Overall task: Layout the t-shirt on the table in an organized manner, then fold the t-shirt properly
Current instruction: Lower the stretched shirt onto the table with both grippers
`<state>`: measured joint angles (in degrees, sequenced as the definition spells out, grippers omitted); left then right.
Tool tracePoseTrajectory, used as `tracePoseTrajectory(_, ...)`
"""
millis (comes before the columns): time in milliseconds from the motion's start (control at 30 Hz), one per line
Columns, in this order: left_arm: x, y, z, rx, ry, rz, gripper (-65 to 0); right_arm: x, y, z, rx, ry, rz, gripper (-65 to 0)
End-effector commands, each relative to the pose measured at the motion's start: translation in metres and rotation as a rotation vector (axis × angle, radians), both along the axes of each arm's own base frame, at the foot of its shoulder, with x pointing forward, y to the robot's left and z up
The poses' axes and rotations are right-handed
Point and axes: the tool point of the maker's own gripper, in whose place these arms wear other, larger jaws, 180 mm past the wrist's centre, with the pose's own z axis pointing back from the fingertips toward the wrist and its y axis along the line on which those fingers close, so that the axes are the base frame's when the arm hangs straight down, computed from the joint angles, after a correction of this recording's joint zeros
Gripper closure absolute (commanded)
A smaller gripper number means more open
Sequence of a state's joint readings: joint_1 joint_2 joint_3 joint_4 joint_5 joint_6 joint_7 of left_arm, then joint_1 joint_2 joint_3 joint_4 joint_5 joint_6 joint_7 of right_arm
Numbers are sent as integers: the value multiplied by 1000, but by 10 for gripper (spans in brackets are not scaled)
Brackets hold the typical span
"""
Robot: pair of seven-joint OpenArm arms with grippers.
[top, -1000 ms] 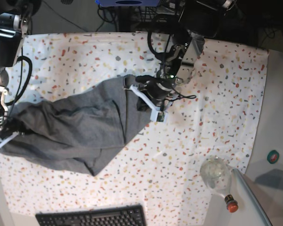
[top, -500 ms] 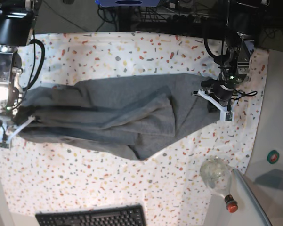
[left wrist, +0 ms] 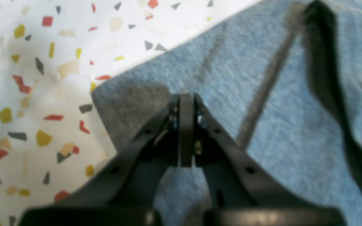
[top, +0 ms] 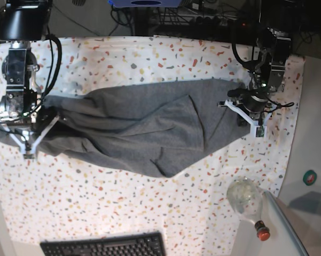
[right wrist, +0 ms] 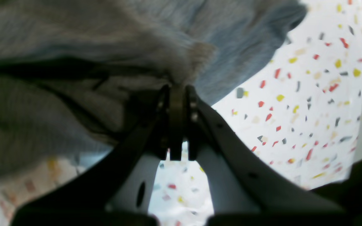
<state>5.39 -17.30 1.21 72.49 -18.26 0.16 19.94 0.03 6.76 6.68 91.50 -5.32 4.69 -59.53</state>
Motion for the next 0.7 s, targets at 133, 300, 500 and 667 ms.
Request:
tracePoseTrajectory(133, -2, 49, 39, 30, -115, 126, 0, 5, 35, 42, -39, -114, 204, -272)
tracePoseTrajectory(300, -21, 75, 57, 59, -148, 189, 0, 19, 82, 56, -79, -149, 424, -314)
tracePoseTrajectory(500, -48, 101, 59, 93, -134, 249, 0, 44, 106, 20, -163, -19, 588, -315)
tracePoseTrajectory(667, -60, 106, 55, 101, -114, 260, 0, 59, 99, -8, -219, 7, 620, -315)
